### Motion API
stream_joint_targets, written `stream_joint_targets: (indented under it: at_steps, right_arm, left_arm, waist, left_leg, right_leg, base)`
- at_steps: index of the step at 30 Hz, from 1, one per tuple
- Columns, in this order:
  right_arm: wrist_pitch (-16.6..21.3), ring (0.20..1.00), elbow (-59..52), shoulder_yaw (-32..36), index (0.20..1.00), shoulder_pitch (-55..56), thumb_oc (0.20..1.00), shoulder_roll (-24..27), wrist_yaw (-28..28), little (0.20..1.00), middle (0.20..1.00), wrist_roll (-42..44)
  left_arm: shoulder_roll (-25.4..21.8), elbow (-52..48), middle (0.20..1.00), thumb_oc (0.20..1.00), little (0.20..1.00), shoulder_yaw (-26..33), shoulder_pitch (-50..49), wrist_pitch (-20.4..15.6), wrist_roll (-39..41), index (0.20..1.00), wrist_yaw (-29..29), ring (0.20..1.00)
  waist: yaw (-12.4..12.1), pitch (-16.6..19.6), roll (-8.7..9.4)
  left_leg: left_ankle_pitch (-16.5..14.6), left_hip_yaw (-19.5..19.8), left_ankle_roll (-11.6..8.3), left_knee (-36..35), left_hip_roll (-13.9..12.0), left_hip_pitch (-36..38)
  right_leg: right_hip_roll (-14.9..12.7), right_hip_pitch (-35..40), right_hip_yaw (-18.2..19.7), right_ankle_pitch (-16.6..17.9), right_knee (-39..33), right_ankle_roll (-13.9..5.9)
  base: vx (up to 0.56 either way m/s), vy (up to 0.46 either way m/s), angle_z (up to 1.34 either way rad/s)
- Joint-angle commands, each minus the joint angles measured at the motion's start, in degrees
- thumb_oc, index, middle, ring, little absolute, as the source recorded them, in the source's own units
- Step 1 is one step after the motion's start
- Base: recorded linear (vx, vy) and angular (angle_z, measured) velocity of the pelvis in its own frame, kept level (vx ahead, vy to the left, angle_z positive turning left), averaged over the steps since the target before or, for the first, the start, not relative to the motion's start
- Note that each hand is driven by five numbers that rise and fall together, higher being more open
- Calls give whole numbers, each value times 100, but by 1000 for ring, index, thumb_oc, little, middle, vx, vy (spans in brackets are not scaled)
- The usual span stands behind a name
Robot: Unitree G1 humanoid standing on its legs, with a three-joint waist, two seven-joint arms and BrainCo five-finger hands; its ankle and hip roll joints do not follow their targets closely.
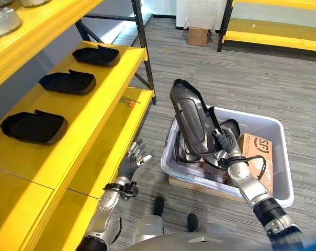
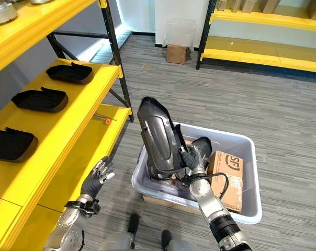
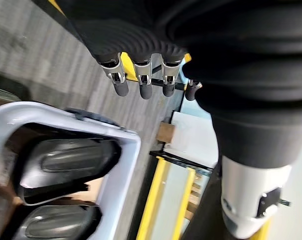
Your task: Move parts from the plastic box to the shelf.
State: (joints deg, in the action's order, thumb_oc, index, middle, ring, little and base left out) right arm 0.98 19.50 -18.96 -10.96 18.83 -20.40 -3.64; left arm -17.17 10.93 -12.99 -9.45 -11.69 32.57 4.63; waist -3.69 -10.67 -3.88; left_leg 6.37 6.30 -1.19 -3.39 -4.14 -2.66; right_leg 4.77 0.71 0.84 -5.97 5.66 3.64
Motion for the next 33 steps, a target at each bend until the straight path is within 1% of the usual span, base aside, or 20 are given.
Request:
stream_joint_targets:
  at_steps: [1,2,6,7,10,11,12,13,14,15,16,19,20,21,23,25,28,29,31,33]
  right_arm:
    - [777,200,-421,16,200,-688,200,110,-154,200,200,100]
    - [775,200,-420,13,200,-715,200,99,-187,200,200,111]
    - [684,200,-733,85,200,-359,200,56,-486,200,200,-22]
    - [690,200,-735,106,200,-314,200,55,-484,200,200,-32]
    - [694,200,-663,93,200,-362,200,92,-365,200,200,-2]
    - [666,200,-640,72,200,-424,200,177,-287,200,200,2]
    - [668,200,-638,70,200,-425,200,179,-286,200,200,3]
    - [656,200,-572,2,200,-482,200,237,-297,200,200,12]
    - [646,200,-571,-9,200,-492,200,245,-307,200,200,13]
    - [584,200,-573,-61,200,-534,200,250,-345,200,200,0]
    - [563,200,-488,-126,200,-641,200,290,-317,200,200,15]
    - [477,200,-460,-221,200,-818,200,339,-273,200,200,5]
    - [483,200,-422,-288,200,-890,200,361,-152,200,200,42]
    - [499,200,-415,-294,200,-905,200,379,-87,200,200,36]
    - [458,200,-477,-307,200,-819,200,365,79,200,200,48]
    - [454,200,-478,-309,200,-720,200,314,183,200,200,83]
    - [487,200,-476,-333,200,-645,200,185,298,200,200,133]
    - [376,200,-493,-370,200,-671,200,30,374,200,200,190]
    - [300,200,-449,-410,200,-736,200,-112,401,200,200,263]
    - [219,200,-404,-436,200,-817,200,-300,288,200,200,348]
  left_arm:
    - [-205,-106,1000,1000,1000,101,537,-427,10,1000,109,1000]
    - [-197,-85,1000,1000,1000,94,571,-435,-6,1000,145,1000]
    - [-122,-65,1000,1000,1000,16,608,-401,-186,1000,500,1000]
    - [-92,-67,1000,1000,1000,-29,622,-404,-241,1000,535,1000]
    - [-31,-50,1000,1000,1000,-109,652,-462,-319,1000,385,1000]
    - [-15,-106,1000,1000,1000,-132,713,-414,-228,1000,281,1000]
    - [-13,-109,1000,1000,1000,-131,711,-411,-229,1000,279,1000]
    - [-19,-147,1000,1000,1000,-178,694,-399,-199,1000,257,1000]
    - [-20,-147,1000,1000,1000,-180,693,-384,-190,1000,268,1000]
    - [-25,-142,1000,1000,1000,-205,690,-400,-162,1000,266,1000]
    - [-17,-52,1000,1000,1000,-252,704,-484,-126,1000,239,1000]
    - [21,54,1000,1000,1000,-310,762,-611,-30,1000,185,1000]
    - [40,115,1000,1000,1000,-325,826,-677,-103,1000,9,1000]
    - [43,114,1000,1000,1000,-330,848,-690,-109,1000,-57,1000]
    - [22,14,1000,1000,1000,-336,788,-730,-279,1000,-317,1000]
    - [-52,-42,1000,1000,1000,-293,720,-757,-441,1000,-452,1000]
    - [-146,-134,1000,1000,1000,-179,530,-845,-639,1000,-634,1000]
    - [-248,-219,1000,1000,1000,-75,407,-903,-778,1000,-703,1000]
    - [-302,-294,1000,1000,1000,-10,330,-918,-866,1000,-653,1000]
    - [-384,-351,1000,1000,1000,-56,310,-1001,-1066,1000,-562,1000]
  waist:
    - [-34,-70,244]
    - [-23,-96,214]
    - [263,-134,138]
    - [323,-117,137]
    - [374,-37,156]
    - [423,66,119]
    - [430,60,115]
    - [463,140,52]
    - [475,146,45]
    - [510,189,13]
    - [549,243,-23]
    - [617,288,-100]
    - [644,315,-211]
    - [656,282,-261]
    - [635,263,-378]
    - [575,274,-382]
    - [383,276,-278]
    - [203,256,-177]
    - [27,227,-86]
    - [-203,169,22]
  left_leg:
    - [-77,-158,378,65,989,-225]
    - [-75,-227,372,72,988,-252]
    - [-167,-1520,184,251,710,-247]
    - [-188,-1712,122,347,604,-247]
    - [-317,-1807,24,598,295,-135]
    - [-317,-1933,-77,680,-54,52]
    - [-322,-1925,-82,685,-58,56]
    - [-13,-2024,-240,744,-473,198]
    - [28,-2053,-269,759,-539,223]
    - [230,-2101,-357,809,-735,246]
    - [415,-2189,-469,892,-988,297]
    - [628,-2317,-585,947,-1199,362]
    - [500,-2346,-644,837,-1130,407]
    - [482,-2434,-568,793,-1102,408]
    - [320,-2428,-491,655,-931,464]
    - [132,-2404,-392,480,-754,554]
    - [-71,-2255,-288,243,-584,694]
    - [-117,-2113,-216,122,-480,743]
    - [-159,-2090,-145,48,-379,778]
    - [-220,-2096,-30,33,-215,733]
  right_leg:
    - [-176,-134,-206,713,-465,-304]
    - [-201,-154,-269,720,-475,-312]
    - [-490,-7,-1016,723,-608,-415]
    - [-565,24,-1143,719,-620,-415]
    - [-791,24,-1350,691,-567,-378]
    - [-985,-26,-1551,628,-485,-351]
    - [-984,-21,-1558,617,-474,-349]
    - [-1109,-25,-1737,546,-406,-295]
    - [-1130,-16,-1770,529,-395,-288]
    - [-1191,-21,-1824,505,-373,-270]
    - [-1333,-14,-1912,433,-298,-261]
    - [-1482,-74,-2010,368,-175,-253]
    - [-1563,-97,-1994,270,-51,-363]
    - [-1603,-115,-2064,307,25,-350]
    - [-1668,-44,-2046,297,120,-422]
    - [-1730,56,-2018,335,115,-508]
    - [-1871,207,-2063,460,33,-651]
    - [-1968,286,-2164,587,-39,-772]
    - [-2067,370,-2324,722,-134,-910]
    - [-2252,444,-2591,987,-229,-1056]
  base:
    - [-371,-83,25]
    - [-271,-58,24]
    - [-131,-10,92]
    - [-87,36,134]
    - [-62,111,116]
    - [-74,171,57]
    - [-90,302,66]
    - [-40,195,46]
    - [-57,297,52]
    - [-36,330,36]
    - [-42,363,30]
    - [-47,382,39]
    - [-60,534,47]
    - [-24,574,59]
    - [-33,521,63]
    - [-8,514,71]
    - [-28,456,59]
    - [-90,529,26]
    - [-119,420,37]
    - [-172,336,38]
